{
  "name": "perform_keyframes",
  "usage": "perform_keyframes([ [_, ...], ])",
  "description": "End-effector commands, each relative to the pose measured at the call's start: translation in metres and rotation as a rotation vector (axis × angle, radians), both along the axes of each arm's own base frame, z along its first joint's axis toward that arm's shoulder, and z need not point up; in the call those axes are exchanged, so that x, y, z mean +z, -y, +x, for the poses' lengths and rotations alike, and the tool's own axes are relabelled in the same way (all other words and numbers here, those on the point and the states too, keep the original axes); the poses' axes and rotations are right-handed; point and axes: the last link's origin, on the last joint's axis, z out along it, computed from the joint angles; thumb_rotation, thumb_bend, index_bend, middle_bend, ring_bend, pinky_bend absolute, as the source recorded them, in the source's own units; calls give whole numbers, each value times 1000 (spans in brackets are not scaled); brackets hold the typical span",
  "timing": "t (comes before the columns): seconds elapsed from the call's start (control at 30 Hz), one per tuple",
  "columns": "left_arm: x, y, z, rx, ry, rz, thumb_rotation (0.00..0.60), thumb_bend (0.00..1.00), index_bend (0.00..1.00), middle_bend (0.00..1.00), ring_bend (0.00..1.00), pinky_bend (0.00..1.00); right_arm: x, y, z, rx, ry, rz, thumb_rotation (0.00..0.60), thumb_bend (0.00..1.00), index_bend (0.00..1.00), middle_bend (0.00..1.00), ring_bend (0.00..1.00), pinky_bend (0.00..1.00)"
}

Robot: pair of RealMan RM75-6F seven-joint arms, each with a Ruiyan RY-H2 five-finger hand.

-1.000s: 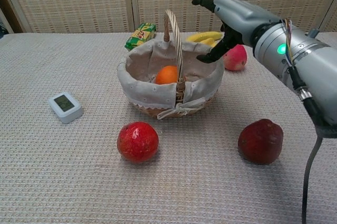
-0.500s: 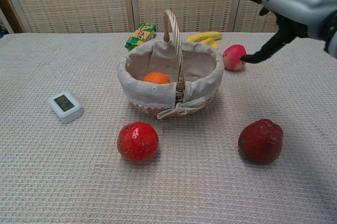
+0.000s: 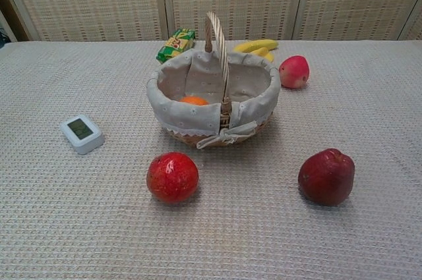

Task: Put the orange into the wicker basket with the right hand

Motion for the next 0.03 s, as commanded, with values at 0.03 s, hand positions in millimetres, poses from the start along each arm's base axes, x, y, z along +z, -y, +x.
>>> perform_keyframes([
  [0.03,0,0,1,-6,4,2,600,329,0,0,0,102,3,-16,-28,-41,-2,-8,600,99,0,0,0,112],
])
